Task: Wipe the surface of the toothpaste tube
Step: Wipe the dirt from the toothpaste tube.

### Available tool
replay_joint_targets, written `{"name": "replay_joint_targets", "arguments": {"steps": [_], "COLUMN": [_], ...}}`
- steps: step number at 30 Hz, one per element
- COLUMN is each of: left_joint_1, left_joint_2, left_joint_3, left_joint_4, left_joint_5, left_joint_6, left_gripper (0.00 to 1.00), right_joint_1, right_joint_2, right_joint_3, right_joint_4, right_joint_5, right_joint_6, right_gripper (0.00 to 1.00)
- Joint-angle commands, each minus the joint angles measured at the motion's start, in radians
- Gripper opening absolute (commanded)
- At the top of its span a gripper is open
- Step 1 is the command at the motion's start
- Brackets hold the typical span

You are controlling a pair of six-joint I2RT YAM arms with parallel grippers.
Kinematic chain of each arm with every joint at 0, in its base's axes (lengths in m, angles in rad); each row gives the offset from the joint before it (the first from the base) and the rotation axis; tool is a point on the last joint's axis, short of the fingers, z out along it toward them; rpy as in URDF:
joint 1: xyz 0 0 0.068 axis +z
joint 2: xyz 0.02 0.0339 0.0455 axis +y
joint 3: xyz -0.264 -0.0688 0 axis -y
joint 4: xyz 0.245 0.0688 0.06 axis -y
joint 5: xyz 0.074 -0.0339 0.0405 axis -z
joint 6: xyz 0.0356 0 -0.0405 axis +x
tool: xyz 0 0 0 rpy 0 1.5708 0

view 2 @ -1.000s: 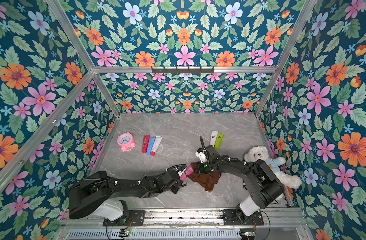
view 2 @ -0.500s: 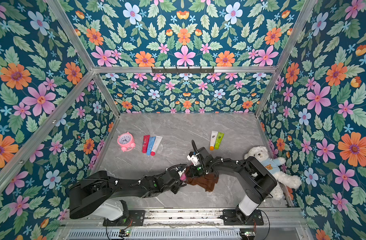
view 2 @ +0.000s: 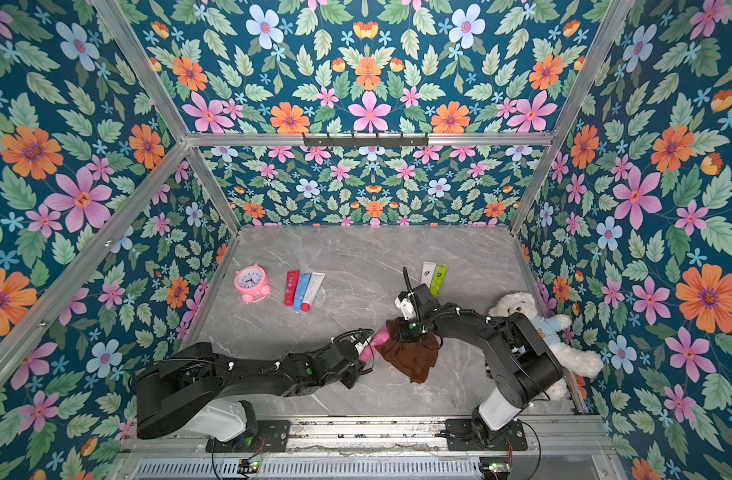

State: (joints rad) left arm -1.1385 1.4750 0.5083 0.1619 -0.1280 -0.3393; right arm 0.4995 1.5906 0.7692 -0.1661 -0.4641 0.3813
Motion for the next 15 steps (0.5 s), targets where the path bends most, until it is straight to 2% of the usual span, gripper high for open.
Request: {"name": "replay_joint_targets", "arguments": {"steps": [1, 4, 8, 15], "left_joint_1": [-0.001, -0.001, 0.0, 0.0], "left_joint_2": [0.005, 0.005, 0.005, -0.003], "left_joint_3": [0.001, 0.001, 0.001, -0.003], "left_joint_4": [-0.022, -0.022, -0.023, -0.027], "left_joint_5": [0.022, 0.021, 0.021, 0.008], "left_joint_6": [0.008, 0.008, 0.008, 0.001], "left_gripper": [0.0, 0.0, 0.0, 0.0], "right_joint_1": [0.027, 0.091, 0.163, 0.182], "right_joint_2": [-0.042, -0.06, -0.015, 0.115], "right_joint_3": [-0.013, -0.008, 0.007, 0.022], "right_joint_4": [0.007, 0.045, 0.125, 0.152], "right_joint_5": [-0.044, -0.096, -0.152, -0.156], "right_joint_6": [-0.019, 0.013, 0.057, 0.071], "right_gripper": [0.0, 0.0, 0.0, 0.0]}}
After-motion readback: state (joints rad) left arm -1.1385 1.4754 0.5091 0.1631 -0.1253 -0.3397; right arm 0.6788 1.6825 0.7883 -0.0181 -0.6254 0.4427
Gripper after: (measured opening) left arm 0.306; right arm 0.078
